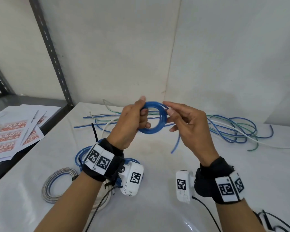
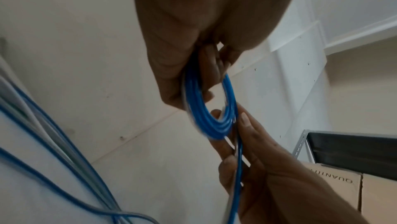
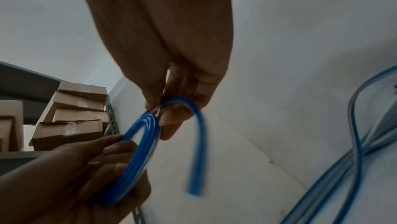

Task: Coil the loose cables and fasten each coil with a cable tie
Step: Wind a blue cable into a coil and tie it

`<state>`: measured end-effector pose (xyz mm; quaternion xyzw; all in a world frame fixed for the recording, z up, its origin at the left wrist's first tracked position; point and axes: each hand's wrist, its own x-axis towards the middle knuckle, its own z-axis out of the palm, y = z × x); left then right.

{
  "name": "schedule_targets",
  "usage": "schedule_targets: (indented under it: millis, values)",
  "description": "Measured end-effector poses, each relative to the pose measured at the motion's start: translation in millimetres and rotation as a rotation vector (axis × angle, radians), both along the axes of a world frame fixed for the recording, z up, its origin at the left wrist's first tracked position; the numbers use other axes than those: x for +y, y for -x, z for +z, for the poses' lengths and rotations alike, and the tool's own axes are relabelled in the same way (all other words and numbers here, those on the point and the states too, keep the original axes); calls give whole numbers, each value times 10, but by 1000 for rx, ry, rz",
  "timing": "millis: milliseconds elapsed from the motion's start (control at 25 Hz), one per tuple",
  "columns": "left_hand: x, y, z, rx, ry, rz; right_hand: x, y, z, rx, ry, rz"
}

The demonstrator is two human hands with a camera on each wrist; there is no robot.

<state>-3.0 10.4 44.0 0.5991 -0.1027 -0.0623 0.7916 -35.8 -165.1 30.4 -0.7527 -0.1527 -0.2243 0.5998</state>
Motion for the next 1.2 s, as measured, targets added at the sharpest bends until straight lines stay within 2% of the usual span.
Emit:
schedule_targets:
  millis: [80, 200, 320, 440, 560, 640, 720, 840, 1040, 1200]
  values:
    - [16, -10, 39, 44, 162, 46, 85, 6, -21, 14, -134, -17]
    - [18, 0, 69, 93, 342, 49, 289, 23, -103, -17, -237, -21]
    - [32, -12, 61, 116, 367, -53, 346, 14, -144, -65, -295, -51]
    - [98, -28, 79, 126, 189, -181, 206, -34, -94, -62, -256, -47]
    - [95, -6, 49, 87, -80, -253, 75, -41, -39, -75, -48, -1]
    - [73, 36, 24, 3, -247, -260, 37, -31, -21, -65, 60, 34]
    - [52, 81, 28, -59, -286, -221, 5, -34, -17, -56, 93, 29]
    - [25, 76, 45, -58, -177, -105, 28, -20, -18, -73, 65, 10]
    - [50, -10, 58, -8, 102, 14, 236, 4, -77, -10, -277, -61]
    - [0, 0, 66, 22, 302, 14, 380, 32, -126, 58, -441, 66]
